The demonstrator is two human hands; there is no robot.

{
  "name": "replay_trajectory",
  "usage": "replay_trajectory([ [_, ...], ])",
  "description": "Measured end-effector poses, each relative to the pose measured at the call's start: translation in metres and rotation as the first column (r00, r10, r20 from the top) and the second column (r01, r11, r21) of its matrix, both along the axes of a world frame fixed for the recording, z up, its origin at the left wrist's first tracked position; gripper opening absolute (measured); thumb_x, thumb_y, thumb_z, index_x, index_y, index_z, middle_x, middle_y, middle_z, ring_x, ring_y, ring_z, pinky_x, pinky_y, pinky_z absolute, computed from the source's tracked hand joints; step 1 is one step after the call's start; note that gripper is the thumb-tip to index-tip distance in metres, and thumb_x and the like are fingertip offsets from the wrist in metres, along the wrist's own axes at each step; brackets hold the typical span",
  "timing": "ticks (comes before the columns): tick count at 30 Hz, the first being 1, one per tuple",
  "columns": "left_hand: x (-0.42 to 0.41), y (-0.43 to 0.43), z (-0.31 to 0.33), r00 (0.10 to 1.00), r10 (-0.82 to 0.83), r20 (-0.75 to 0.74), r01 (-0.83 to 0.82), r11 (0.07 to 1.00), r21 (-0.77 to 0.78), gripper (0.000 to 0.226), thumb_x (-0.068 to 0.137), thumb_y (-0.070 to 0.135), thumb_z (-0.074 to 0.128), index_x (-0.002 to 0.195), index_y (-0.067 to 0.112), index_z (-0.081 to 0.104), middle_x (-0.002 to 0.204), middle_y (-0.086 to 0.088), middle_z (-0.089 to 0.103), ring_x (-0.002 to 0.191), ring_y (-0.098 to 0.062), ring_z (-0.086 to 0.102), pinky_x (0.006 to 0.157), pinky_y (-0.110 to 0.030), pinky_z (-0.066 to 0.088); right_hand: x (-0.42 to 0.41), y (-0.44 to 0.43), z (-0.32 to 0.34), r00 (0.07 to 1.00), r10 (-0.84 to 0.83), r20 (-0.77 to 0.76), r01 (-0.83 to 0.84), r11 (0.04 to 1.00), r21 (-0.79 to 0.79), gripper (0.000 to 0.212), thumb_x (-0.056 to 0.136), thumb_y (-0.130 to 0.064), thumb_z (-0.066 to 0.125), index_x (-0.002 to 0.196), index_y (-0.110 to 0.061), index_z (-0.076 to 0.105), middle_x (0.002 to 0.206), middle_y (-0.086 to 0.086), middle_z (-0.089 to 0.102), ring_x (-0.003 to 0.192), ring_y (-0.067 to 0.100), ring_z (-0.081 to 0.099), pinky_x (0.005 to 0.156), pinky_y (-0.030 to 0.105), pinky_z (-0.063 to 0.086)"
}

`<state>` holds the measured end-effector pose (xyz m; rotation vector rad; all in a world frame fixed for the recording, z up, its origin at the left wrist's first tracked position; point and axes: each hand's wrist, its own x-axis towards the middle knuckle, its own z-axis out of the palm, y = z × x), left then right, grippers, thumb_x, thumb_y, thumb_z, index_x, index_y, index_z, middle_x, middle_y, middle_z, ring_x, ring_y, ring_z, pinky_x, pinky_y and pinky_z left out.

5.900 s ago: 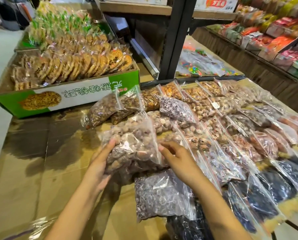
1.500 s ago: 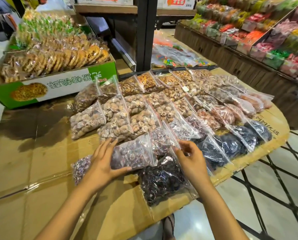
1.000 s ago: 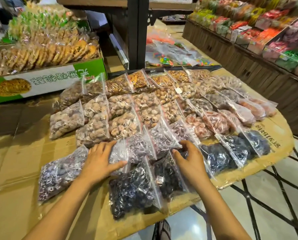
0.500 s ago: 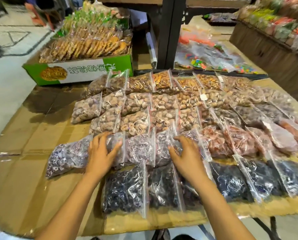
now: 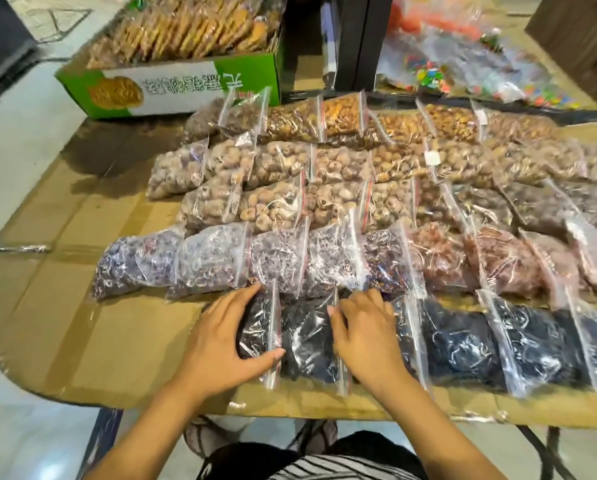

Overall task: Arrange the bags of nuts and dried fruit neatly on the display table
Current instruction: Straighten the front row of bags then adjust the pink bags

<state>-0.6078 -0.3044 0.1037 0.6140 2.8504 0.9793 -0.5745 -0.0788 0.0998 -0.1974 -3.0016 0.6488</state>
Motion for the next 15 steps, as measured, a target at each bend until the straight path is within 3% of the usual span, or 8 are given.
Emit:
replay_trajectory([
  [3, -0.001, 0.001, 0.0, 0.999, 0.018, 0.032, -0.017, 1.0, -0.021, 0.093, 0.062, 0.073, 0.059, 0.144, 0.042, 0.026, 0.134, 0.021, 0.033, 0.121, -0.001, 0.033, 0.102, -0.03, 0.03, 0.005, 0.005, 0.002, 0.998, 0.024, -0.056, -0.034, 0.983, -0.18, 0.039, 0.096, -0.038, 0.039, 0.063, -0.02, 0.049, 0.068, -0.011, 0.042, 0.079, 0.013, 0.036, 0.078, 0.038, 0.038],
  [6, -0.005, 0.006, 0.003, 0.995, 0.051, 0.086, -0.051, 0.999, -0.002, 0.091, 0.062, 0.073, 0.058, 0.143, 0.042, 0.028, 0.134, 0.02, 0.034, 0.123, -0.002, 0.034, 0.105, -0.032, 0.03, 0.017, 0.006, 0.012, 0.977, 0.025, -0.211, -0.07, 0.975, -0.213, 0.035, 0.094, -0.039, 0.039, 0.066, -0.023, 0.054, 0.067, -0.016, 0.04, 0.075, 0.011, 0.037, 0.072, 0.033, 0.037],
  [8, -0.007, 0.009, 0.004, 0.994, 0.047, 0.103, -0.049, 0.999, 0.014, 0.086, 0.062, 0.069, 0.06, 0.138, 0.041, 0.034, 0.132, 0.019, 0.041, 0.12, -0.005, 0.041, 0.103, -0.033, 0.036, 0.018, 0.009, 0.012, 0.971, 0.017, -0.238, -0.064, 0.979, -0.194, 0.037, 0.093, -0.041, 0.04, 0.066, -0.021, 0.058, 0.067, -0.014, 0.045, 0.074, 0.012, 0.041, 0.071, 0.034, 0.039],
  [12, -0.005, 0.006, 0.001, 0.998, -0.001, 0.06, 0.0, 1.0, 0.021, 0.076, 0.064, 0.059, 0.067, 0.131, 0.038, 0.039, 0.125, 0.016, 0.049, 0.113, -0.006, 0.047, 0.097, -0.035, 0.042, 0.009, 0.016, 0.002, 0.989, 0.083, -0.121, -0.088, 0.995, -0.041, 0.044, 0.093, -0.045, 0.032, 0.069, -0.018, 0.057, 0.07, -0.007, 0.048, 0.078, 0.014, 0.039, 0.073, 0.036, 0.041],
  [15, -0.002, 0.004, -0.001, 0.999, -0.008, 0.04, 0.006, 0.998, 0.059, 0.073, 0.063, 0.053, 0.07, 0.128, 0.04, 0.039, 0.122, 0.013, 0.052, 0.113, -0.007, 0.05, 0.095, -0.037, 0.045, 0.008, 0.017, -0.005, 0.984, 0.125, -0.125, -0.126, 0.992, -0.004, 0.048, 0.095, -0.044, 0.03, 0.075, -0.013, 0.061, 0.075, -0.005, 0.049, 0.08, 0.015, 0.039, 0.073, 0.035, 0.041],
])
